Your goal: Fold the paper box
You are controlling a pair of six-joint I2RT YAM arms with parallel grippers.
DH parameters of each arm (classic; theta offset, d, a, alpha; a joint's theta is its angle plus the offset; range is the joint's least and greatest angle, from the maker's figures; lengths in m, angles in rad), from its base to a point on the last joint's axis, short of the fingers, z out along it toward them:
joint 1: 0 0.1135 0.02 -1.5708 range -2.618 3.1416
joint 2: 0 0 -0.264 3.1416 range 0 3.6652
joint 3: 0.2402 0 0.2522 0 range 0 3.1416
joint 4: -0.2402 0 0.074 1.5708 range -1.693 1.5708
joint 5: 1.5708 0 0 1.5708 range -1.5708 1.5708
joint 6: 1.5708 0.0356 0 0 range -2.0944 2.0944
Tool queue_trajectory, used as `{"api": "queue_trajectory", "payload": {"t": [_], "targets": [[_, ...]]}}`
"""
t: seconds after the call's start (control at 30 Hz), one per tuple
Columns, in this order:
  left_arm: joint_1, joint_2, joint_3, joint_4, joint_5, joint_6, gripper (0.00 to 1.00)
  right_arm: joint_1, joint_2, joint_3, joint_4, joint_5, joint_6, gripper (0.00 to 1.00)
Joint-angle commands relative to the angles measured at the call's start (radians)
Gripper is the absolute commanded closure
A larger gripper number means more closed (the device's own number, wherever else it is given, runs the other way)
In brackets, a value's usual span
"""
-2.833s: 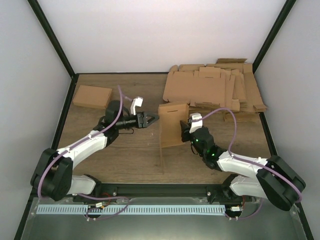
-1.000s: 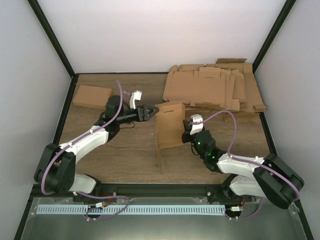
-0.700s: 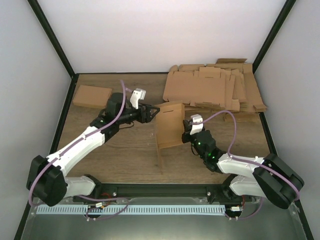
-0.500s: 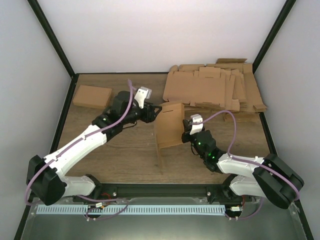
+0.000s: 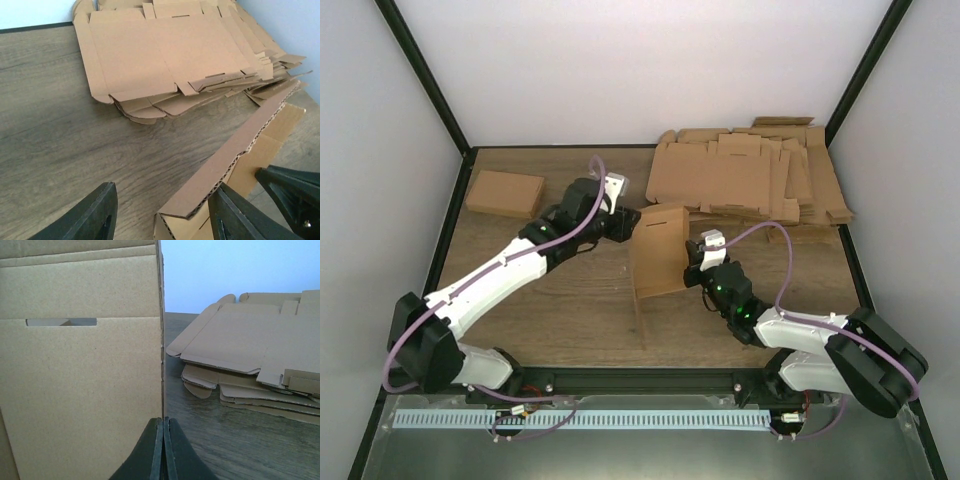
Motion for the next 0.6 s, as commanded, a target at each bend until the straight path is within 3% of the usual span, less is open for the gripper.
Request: {"api": "queue_trajectory", "payload": {"t": [0.0, 0.3, 0.4, 0.57], "targets": [[-0.004, 0.036, 0.060, -0.003, -0.027, 0.015, 0.49, 0.010, -0.015, 0.002, 0.041, 0.004, -0.011, 0.99], [0.018, 0.089, 0.131, -0.077, -0.034, 0.006, 0.63, 0.009, -0.032, -0.010, 0.049, 0.004, -0.017, 0.99], [0.044, 0.091, 0.132, -0.089, 0.015, 0.001, 0.68, 0.009, -0.032, -0.010, 0.051, 0.002, -0.018, 0.99], [0.051, 0.099, 0.139, -0.110, 0.112, 0.002, 0.70, 0.010, -0.026, -0.007, 0.052, -0.001, -0.019, 0.99]]}}
